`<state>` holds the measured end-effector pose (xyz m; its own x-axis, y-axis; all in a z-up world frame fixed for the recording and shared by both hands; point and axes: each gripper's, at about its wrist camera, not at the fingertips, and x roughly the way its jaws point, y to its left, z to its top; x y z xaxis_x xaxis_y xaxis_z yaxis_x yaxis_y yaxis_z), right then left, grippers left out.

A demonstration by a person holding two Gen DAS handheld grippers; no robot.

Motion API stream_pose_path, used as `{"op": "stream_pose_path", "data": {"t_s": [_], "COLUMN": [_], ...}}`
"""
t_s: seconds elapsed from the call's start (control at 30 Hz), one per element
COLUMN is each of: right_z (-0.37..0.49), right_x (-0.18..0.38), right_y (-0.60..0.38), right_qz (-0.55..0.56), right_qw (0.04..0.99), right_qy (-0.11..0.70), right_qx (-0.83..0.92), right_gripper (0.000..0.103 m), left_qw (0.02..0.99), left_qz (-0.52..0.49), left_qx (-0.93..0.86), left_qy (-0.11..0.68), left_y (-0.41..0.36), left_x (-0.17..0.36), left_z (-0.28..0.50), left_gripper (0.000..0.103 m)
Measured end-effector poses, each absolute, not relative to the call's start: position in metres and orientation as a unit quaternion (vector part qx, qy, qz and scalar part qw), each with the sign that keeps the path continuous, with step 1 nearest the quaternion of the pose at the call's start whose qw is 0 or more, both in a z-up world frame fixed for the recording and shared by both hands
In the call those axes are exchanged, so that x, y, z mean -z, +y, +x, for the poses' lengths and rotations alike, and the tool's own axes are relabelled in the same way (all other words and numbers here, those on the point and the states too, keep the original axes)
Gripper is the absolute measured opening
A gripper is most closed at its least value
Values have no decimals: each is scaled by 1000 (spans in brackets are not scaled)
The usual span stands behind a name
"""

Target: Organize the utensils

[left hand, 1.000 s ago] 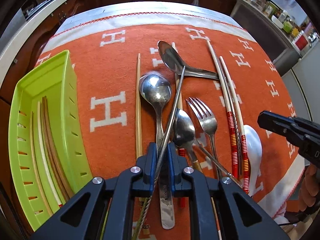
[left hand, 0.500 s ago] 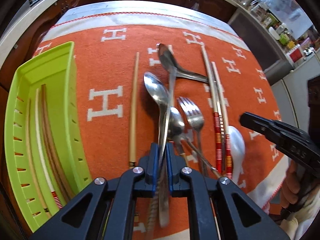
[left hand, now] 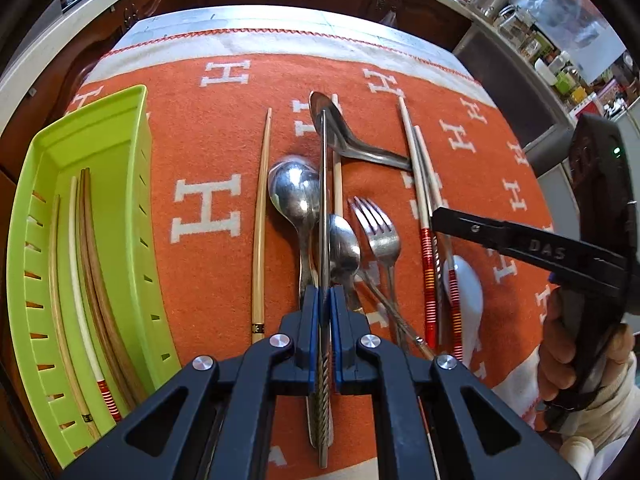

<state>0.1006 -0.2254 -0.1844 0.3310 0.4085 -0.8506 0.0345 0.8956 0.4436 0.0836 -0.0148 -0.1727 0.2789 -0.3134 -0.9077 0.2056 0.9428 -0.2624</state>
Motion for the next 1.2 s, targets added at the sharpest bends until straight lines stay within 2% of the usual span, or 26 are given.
{"op": "stream_pose_path", "data": {"t_s": [0.37, 0.73, 0.93, 1.2], "right_z": [94, 75, 74, 86], "right_x": [174, 110, 94, 104], "right_y": [-232, -193, -122, -48], "right_qz": [209, 217, 178, 161], "right_qw": [795, 802, 791, 764], "right_qy": [559, 522, 528, 550], "right_qx": [-110, -193, -253, -296], "right_gripper": [6, 6, 6, 6], "left_qw": [813, 855, 860, 854], "left_qz": [-83, -92, -85, -80], "left_qx": [171, 101, 41, 7], "left_qy": [551, 499, 502, 514], "left_y": [10, 71, 110, 130], "left_x": [134, 81, 89, 114], "left_z": [72, 51, 46, 40], "left_gripper": [3, 3, 3, 4]}}
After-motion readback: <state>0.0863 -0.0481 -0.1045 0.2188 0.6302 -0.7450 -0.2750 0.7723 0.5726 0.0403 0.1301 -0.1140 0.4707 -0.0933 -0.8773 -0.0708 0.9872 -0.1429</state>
